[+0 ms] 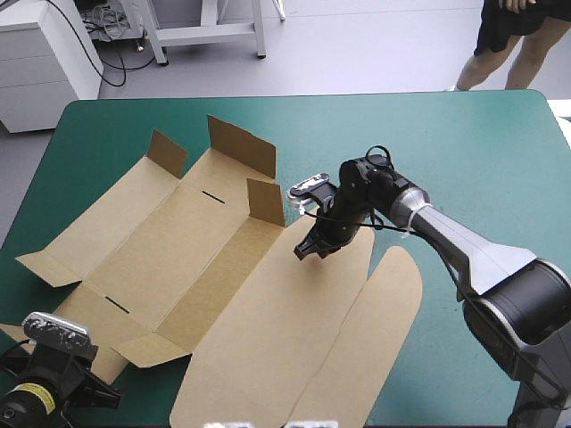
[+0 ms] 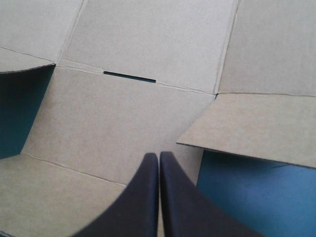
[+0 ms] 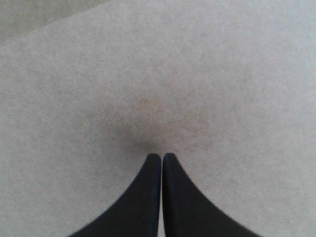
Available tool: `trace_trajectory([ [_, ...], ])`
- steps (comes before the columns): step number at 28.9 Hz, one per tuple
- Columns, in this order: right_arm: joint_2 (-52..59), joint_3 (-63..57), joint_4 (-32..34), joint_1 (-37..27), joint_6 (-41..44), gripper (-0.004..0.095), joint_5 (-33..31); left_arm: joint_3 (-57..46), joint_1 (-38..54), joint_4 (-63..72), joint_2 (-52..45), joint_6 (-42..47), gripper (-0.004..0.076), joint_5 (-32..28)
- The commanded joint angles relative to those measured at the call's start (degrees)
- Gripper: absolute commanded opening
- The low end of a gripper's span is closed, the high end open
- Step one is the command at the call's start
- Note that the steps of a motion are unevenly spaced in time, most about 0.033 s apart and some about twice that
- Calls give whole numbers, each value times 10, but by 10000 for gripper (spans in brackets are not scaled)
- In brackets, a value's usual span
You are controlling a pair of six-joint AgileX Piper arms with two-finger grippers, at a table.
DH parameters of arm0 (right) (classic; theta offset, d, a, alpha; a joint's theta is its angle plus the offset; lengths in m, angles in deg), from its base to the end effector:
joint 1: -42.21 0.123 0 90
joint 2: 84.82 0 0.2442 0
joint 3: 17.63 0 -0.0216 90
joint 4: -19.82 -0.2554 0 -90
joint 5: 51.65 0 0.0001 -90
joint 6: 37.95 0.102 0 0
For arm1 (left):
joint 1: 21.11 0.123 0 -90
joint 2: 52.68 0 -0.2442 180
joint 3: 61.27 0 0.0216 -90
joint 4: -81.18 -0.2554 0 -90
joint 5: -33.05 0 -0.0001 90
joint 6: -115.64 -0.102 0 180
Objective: Fold the box
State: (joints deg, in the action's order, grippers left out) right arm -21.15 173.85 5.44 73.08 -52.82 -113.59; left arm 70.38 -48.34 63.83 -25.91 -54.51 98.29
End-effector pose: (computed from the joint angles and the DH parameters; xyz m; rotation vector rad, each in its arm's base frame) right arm 0.3187 0.2166 0.2007 -1.0094 2.7421 0.3887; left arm 0.0902 -0.0153 0.2449 0.3943 2.3586 0.0923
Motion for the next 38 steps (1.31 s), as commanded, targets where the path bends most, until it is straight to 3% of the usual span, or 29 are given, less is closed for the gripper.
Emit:
trace_trajectory([
  [1,29,24,9,-2,0,-4,-9,12,-1,-11,9,6,-10,-28],
  [6,29,81,21,-2,1,-4,-68,12,-1,-11,9,6,-10,-28],
  [15,42,178,41,-2,15,-4,-71,12,-1,2,9,6,-10,-27],
  [21,100,178,100,-2,34,-20,-71,12,-1,11,9,6,-10,-26],
  [28,164,178,99,-2,34,-20,-71,12,-1,11,9,6,-10,-26],
  [38,166,175,93,-2,34,-20,-71,12,-1,11,9,6,-10,-26],
])
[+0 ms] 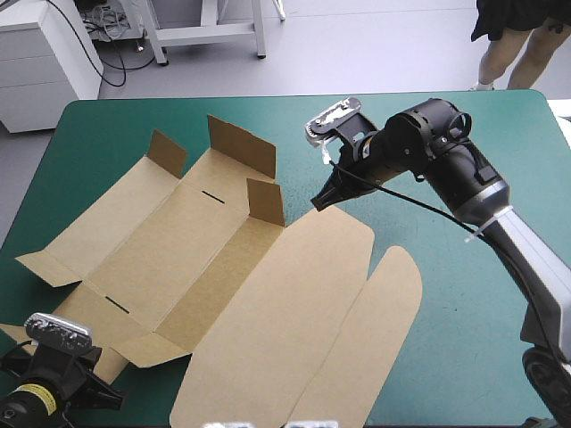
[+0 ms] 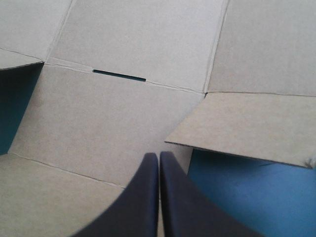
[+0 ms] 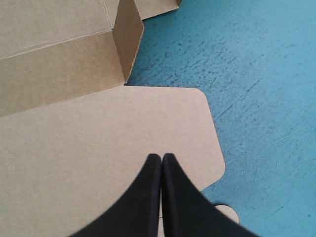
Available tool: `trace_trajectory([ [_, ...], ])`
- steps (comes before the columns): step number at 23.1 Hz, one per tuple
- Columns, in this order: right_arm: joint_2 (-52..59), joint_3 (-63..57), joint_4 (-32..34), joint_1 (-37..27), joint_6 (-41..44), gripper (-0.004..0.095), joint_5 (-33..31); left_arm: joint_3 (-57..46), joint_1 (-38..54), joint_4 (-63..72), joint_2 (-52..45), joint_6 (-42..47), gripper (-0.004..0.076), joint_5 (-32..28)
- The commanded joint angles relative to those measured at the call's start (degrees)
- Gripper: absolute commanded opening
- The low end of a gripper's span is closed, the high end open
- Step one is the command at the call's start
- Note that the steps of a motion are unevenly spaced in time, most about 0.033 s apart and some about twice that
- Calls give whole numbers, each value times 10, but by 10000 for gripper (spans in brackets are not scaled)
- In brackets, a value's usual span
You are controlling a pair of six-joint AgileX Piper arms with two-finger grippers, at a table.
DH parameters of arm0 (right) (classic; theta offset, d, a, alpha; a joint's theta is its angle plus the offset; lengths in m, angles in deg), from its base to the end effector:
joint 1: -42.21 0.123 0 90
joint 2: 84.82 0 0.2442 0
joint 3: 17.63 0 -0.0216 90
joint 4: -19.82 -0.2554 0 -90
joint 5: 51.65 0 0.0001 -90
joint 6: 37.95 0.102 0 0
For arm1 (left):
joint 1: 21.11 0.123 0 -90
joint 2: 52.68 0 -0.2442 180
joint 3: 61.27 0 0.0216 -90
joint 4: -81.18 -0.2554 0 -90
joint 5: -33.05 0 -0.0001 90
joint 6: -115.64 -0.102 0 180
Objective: Fold the box
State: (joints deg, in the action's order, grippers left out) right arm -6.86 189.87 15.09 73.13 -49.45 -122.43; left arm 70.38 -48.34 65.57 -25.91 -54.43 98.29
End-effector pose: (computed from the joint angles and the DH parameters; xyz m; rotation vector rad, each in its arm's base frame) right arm 0.2955 0.1863 0.3671 -0.9187 2.3774 0.2429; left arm 0.0891 -0.0178 0.2441 0.3909 2.3691 0.0546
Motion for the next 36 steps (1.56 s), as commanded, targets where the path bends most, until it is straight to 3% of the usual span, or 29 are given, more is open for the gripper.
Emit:
trace_trajectory([
  [1,23,14,-3,-2,0,-19,18,12,-1,-7,9,5,-10,-26],
  [14,23,14,-9,-2,0,-19,19,12,-1,-5,9,4,-10,-27],
  [22,23,14,-9,-2,-1,-3,57,12,-1,-5,9,4,-10,-27],
  [27,23,14,27,-2,30,216,26,12,-1,-5,9,6,-10,-27],
  [32,22,13,22,-2,62,428,23,12,-1,-5,9,6,-10,-27],
  [36,18,3,21,-2,63,541,18,12,-1,-5,9,6,-10,-27],
])
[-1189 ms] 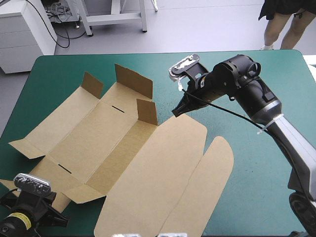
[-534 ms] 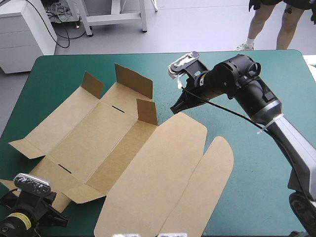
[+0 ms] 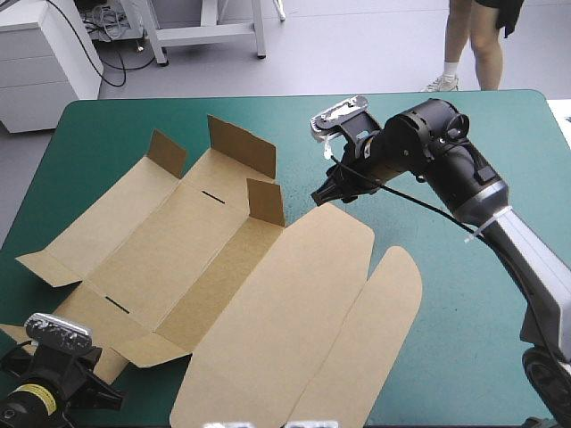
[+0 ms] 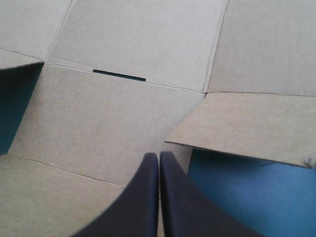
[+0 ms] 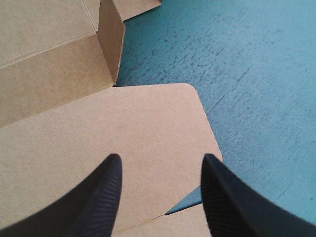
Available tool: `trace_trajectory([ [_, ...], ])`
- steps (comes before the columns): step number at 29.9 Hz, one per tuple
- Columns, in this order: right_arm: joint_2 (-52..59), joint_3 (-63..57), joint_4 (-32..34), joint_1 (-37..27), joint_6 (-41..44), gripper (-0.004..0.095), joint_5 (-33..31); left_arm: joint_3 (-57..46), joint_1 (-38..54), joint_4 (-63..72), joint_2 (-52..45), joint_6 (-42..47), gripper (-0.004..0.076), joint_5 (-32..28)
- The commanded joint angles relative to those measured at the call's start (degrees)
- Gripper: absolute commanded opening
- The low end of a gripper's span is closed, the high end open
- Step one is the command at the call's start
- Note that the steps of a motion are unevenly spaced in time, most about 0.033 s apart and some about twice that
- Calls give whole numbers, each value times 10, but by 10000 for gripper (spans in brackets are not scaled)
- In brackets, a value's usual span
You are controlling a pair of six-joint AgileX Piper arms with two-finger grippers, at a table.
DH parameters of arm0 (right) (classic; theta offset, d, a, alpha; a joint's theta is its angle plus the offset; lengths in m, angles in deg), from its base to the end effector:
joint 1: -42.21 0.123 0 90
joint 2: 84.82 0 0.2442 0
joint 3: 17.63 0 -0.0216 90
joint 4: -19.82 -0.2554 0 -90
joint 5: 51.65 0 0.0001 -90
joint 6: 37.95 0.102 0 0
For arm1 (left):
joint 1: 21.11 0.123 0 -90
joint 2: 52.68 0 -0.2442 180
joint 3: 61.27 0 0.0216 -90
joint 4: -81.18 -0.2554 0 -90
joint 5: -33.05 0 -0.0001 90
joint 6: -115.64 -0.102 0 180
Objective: Fold the box
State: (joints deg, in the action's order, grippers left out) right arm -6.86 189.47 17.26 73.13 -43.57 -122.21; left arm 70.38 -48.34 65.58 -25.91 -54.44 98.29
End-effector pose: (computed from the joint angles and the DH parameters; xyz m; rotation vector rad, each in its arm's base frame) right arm 0.2977 0.1833 0.3650 -0.7986 2.4263 0.2320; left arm 0.0891 -0.0178 0.2441 0.3911 2.3692 0.0545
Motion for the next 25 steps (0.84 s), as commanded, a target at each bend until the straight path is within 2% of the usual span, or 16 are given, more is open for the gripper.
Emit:
trace_trajectory([
  [1,17,4,-1,-2,4,554,16,12,-1,-5,9,6,-10,-27],
  [13,16,-7,-2,-2,4,563,17,12,-1,-5,9,6,-10,-27],
  [18,16,-7,-24,-2,11,563,26,12,-1,-4,9,6,-10,-27],
  [25,16,-7,-27,-2,-7,563,101,12,-1,-7,9,6,-10,-27],
])
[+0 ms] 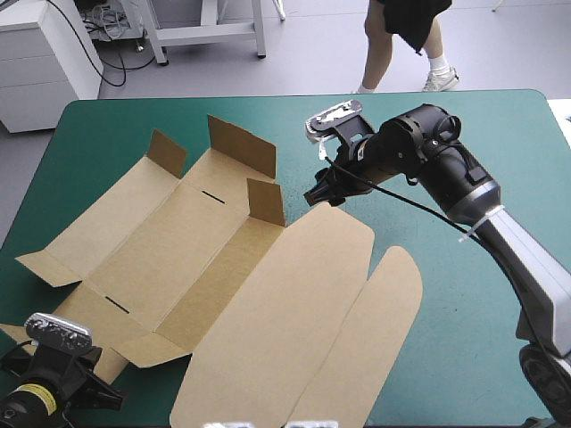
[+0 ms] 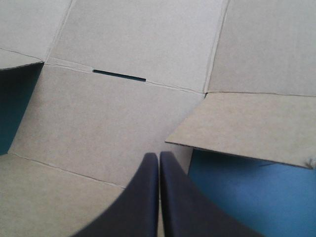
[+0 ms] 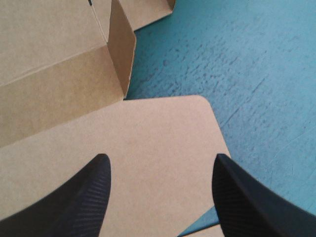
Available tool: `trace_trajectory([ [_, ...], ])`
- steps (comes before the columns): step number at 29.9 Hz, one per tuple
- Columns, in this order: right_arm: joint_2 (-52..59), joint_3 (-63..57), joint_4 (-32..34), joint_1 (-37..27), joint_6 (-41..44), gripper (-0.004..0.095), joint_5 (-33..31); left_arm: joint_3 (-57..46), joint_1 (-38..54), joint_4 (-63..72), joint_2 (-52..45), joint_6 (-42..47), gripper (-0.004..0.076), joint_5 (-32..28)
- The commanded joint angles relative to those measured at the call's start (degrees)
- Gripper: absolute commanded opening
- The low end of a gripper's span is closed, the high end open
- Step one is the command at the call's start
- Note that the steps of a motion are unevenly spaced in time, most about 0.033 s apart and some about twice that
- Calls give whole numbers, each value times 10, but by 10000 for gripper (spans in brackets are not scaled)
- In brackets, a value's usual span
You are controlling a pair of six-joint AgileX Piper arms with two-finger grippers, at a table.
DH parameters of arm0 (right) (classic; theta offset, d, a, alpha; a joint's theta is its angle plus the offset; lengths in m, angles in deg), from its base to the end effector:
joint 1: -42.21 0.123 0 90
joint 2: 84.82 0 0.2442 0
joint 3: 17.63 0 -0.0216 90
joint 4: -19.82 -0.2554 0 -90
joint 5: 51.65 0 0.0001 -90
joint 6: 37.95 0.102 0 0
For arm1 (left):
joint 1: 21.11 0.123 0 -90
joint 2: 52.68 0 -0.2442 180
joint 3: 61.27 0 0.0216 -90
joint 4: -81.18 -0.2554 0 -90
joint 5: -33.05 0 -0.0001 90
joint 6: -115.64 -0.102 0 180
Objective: Fold the box
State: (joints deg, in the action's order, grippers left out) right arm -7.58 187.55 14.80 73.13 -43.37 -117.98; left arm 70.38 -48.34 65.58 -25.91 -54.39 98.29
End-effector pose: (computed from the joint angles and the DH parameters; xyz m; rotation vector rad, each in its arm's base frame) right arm 0.3035 0.1913 0.3551 -0.7785 2.4087 0.2953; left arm 0.0891 -0.0178 0.2441 0.3900 2.3693 0.0541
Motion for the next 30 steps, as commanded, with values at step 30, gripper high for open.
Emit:
trace_trajectory([
  [30,-222,280,-117,-2,-151,563,40,12,-1,-8,9,5,-10,-27],
])
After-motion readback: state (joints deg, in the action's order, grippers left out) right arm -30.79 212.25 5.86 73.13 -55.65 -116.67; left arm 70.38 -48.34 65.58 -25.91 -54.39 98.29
